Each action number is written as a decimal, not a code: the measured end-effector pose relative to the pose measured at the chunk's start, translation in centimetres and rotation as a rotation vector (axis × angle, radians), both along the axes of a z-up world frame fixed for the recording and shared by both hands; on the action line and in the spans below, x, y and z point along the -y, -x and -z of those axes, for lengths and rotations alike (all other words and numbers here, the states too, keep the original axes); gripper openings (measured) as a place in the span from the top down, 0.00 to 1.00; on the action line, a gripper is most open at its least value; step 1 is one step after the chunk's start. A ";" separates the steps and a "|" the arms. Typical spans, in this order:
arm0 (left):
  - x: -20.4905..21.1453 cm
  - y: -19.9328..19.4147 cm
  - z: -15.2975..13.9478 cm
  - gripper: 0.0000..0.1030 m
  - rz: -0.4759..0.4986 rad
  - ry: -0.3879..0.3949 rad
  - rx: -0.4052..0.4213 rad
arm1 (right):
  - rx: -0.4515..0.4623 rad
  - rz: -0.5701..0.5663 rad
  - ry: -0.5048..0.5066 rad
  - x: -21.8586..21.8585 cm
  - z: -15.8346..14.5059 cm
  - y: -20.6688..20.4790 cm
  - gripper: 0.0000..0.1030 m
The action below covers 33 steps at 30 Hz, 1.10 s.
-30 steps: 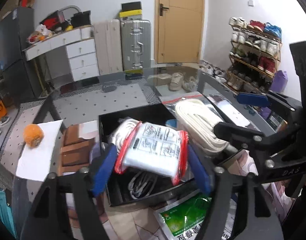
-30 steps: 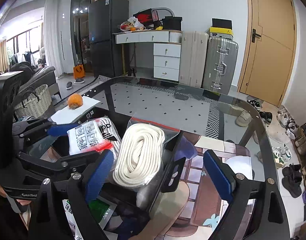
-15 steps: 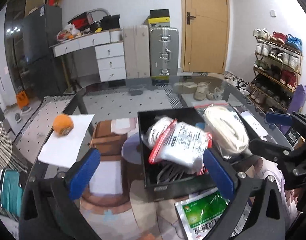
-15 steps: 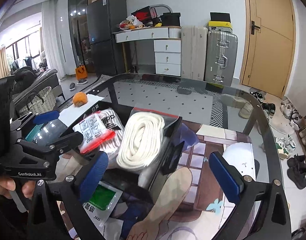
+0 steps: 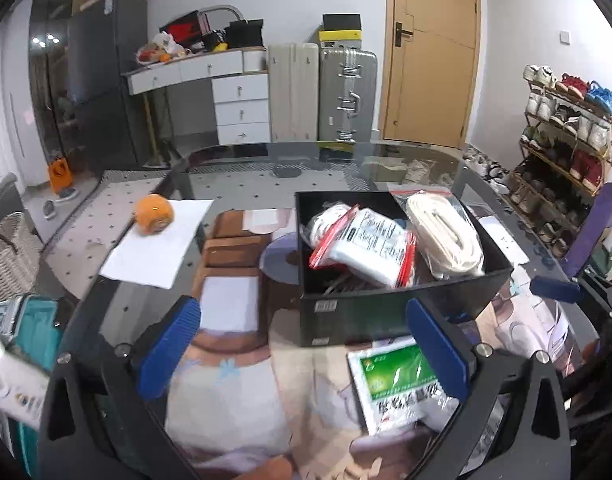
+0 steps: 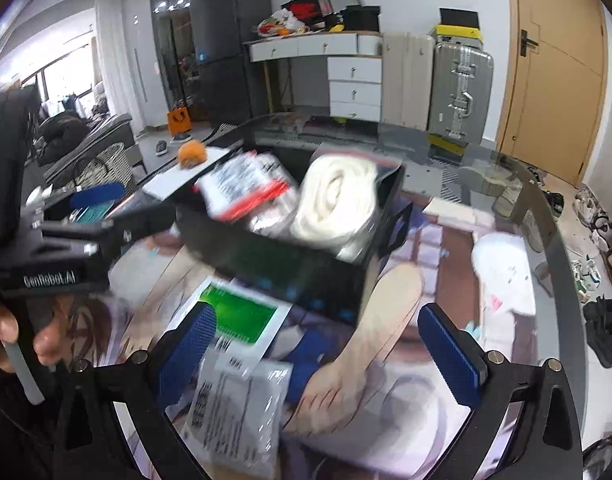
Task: Organize soft objects
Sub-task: 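Open both tools to drop the rope bag and packet into the box, then grasp the white printed sachet with the right tool while the left tool grasps the green sachet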
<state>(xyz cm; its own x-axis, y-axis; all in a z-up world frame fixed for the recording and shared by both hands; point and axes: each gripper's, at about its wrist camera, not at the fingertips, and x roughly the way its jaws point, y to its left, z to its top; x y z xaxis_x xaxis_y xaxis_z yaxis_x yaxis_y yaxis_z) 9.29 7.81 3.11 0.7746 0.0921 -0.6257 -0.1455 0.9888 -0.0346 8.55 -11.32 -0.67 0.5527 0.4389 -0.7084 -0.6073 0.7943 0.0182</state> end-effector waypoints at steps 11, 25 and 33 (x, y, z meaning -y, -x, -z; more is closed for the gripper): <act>1.9 3.3 1.7 0.00 0.001 -0.039 -0.054 | -0.136 -0.049 0.055 -0.1 3.6 3.1 0.01; 0.5 1.0 4.3 0.00 -0.004 -0.011 -0.127 | -0.105 -0.047 0.151 -0.9 5.1 2.7 0.01; 0.8 0.7 4.5 0.00 0.043 0.006 -0.146 | -0.119 -0.023 0.160 1.6 4.9 0.8 0.01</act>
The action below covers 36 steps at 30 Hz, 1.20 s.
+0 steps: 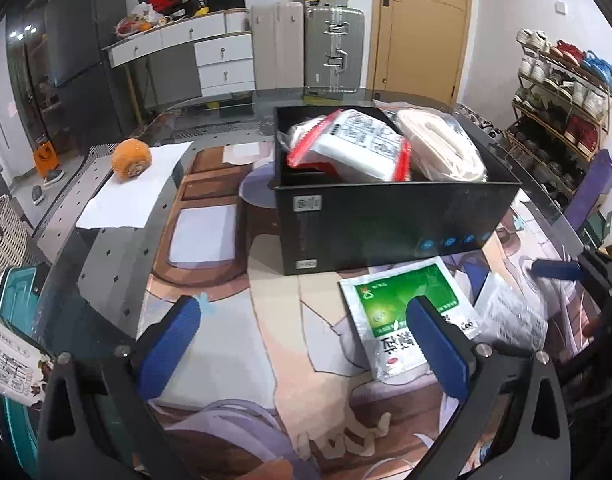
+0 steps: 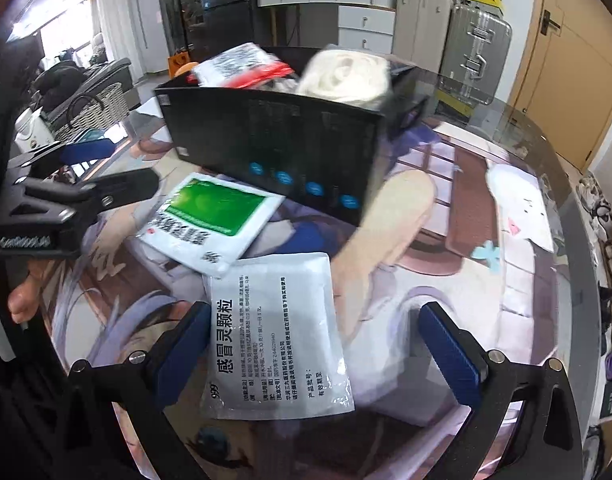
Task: Organize soft objects
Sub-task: 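Grasp the white printed sachet with the right tool while the left tool grasps the green sachet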
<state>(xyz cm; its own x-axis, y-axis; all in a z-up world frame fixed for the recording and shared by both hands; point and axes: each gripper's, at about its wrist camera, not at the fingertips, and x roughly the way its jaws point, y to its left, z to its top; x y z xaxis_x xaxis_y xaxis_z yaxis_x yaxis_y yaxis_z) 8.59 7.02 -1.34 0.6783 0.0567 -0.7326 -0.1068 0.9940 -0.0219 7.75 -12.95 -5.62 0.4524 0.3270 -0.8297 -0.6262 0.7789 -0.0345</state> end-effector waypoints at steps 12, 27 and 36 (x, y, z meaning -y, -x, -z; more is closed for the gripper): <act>1.5 -0.2 0.2 0.00 0.050 -0.016 -0.025 | -0.006 0.046 0.004 2.5 -0.3 -1.0 0.09; 4.6 -1.4 1.1 0.00 0.127 -0.045 -0.075 | 0.047 0.042 -0.040 2.6 -0.9 -0.3 0.61; 5.2 -1.7 1.3 0.00 0.157 0.018 -0.104 | 0.074 0.064 -0.070 3.2 -2.2 -0.1 0.66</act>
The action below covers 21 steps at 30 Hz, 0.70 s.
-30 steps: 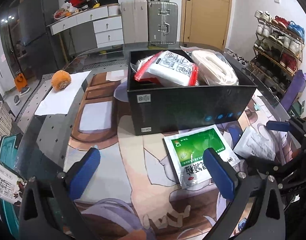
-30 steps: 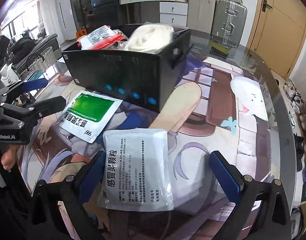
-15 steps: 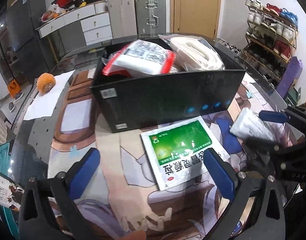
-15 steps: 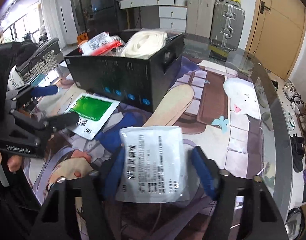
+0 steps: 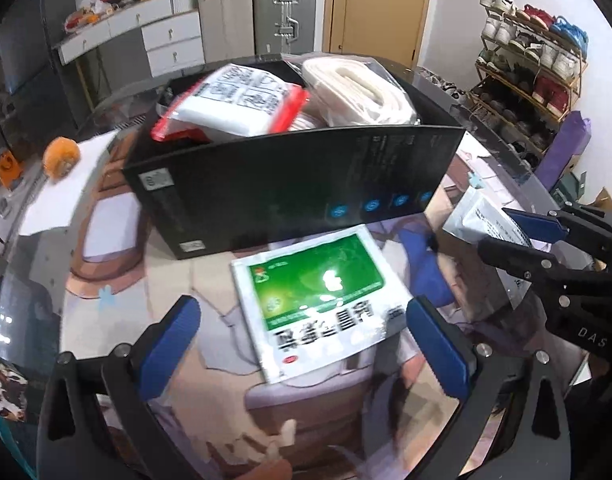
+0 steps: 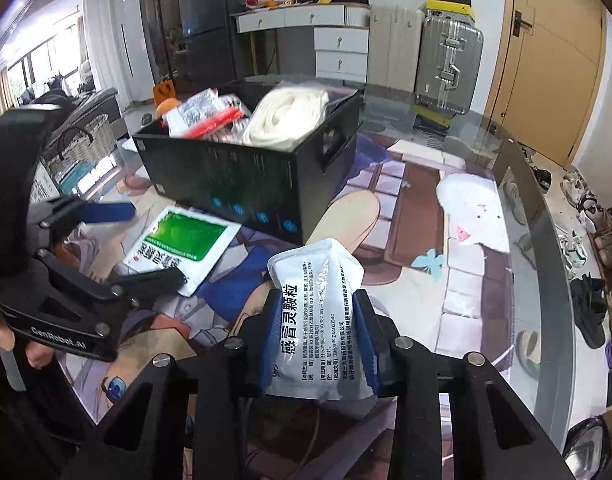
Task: Organize soft objects
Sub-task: 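Grasp the white printed sachet with the right tool while the left tool grasps the green sachet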
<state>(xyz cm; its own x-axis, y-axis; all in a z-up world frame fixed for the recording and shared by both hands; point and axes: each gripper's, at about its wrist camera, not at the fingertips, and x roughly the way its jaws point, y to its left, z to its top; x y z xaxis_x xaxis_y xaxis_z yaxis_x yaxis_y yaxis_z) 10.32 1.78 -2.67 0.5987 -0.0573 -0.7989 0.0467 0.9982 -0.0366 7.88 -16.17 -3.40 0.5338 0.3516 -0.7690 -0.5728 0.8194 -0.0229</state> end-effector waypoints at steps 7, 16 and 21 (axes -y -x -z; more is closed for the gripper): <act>0.9 -1.6 0.4 0.00 -0.004 0.042 -0.048 | 0.011 0.022 -0.022 0.5 -0.7 -0.1 0.66; 2.1 -2.8 0.9 0.00 -0.050 -0.012 -0.036 | 0.009 0.036 -0.027 1.2 -0.8 -0.3 0.66; 1.0 -2.2 0.9 0.01 -0.039 -0.008 -0.039 | 0.012 0.031 -0.032 0.9 -0.9 -0.1 0.66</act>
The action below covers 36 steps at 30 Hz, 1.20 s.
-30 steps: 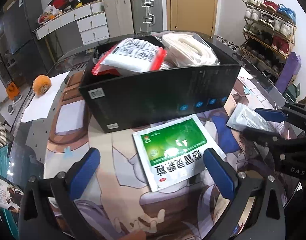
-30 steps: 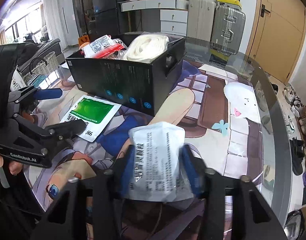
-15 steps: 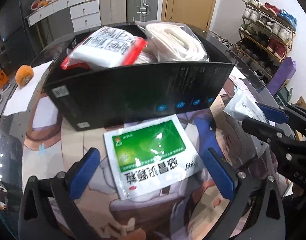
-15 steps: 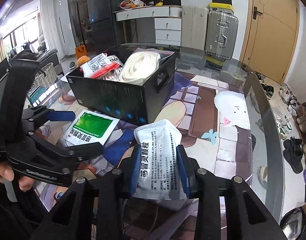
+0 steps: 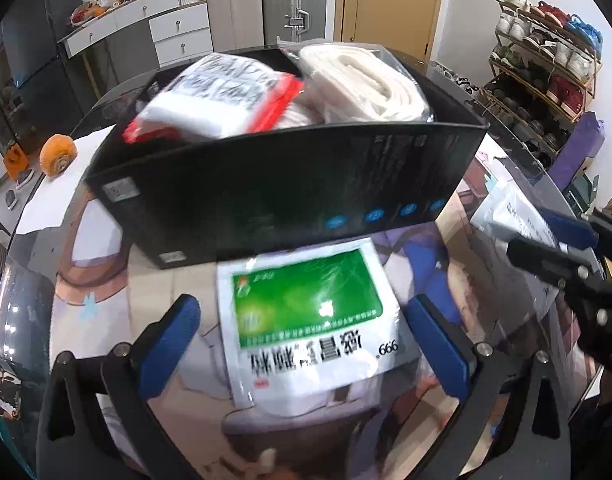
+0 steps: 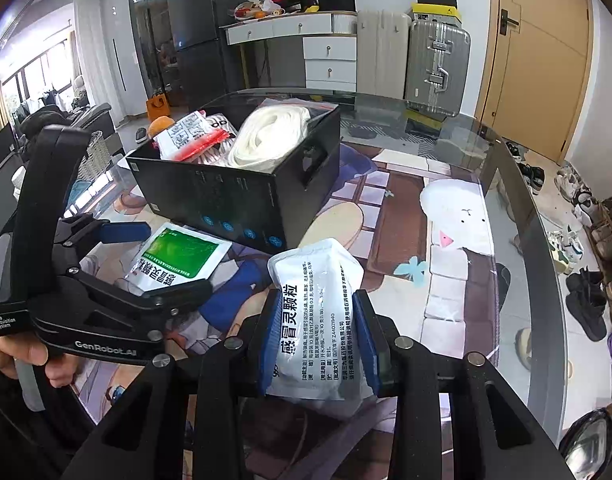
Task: Organize soft objects
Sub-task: 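Grasp the white printed sachet with the right tool while the left tool grasps the green sachet, then carry the white sachet and green-labelled bag with both tools over the black box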
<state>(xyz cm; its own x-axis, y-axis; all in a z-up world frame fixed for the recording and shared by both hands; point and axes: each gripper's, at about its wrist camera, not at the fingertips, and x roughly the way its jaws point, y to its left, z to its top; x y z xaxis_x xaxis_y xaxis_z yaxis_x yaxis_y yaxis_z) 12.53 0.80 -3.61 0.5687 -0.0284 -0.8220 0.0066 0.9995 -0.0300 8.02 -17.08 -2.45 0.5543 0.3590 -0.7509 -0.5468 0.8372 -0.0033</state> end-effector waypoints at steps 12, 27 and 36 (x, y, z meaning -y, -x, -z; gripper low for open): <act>-1.2 2.2 -0.8 0.64 0.068 0.007 0.058 | 0.008 -0.036 0.016 -2.4 0.2 0.4 0.66; -3.3 5.1 -4.2 0.73 0.043 0.048 0.172 | 0.085 -0.062 -0.018 -3.3 -1.5 1.1 0.66; -4.1 5.8 -6.0 0.73 0.039 0.060 0.243 | 0.143 -0.078 -0.055 -3.3 -3.5 2.0 0.66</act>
<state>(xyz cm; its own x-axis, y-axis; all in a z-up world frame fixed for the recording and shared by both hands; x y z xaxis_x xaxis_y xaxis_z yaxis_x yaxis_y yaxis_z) 6.70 4.88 2.43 0.7467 -0.0985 -0.6578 0.0592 0.9949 -0.0818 6.01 -13.81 1.01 0.6232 0.4433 -0.6443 -0.6073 0.7934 -0.0416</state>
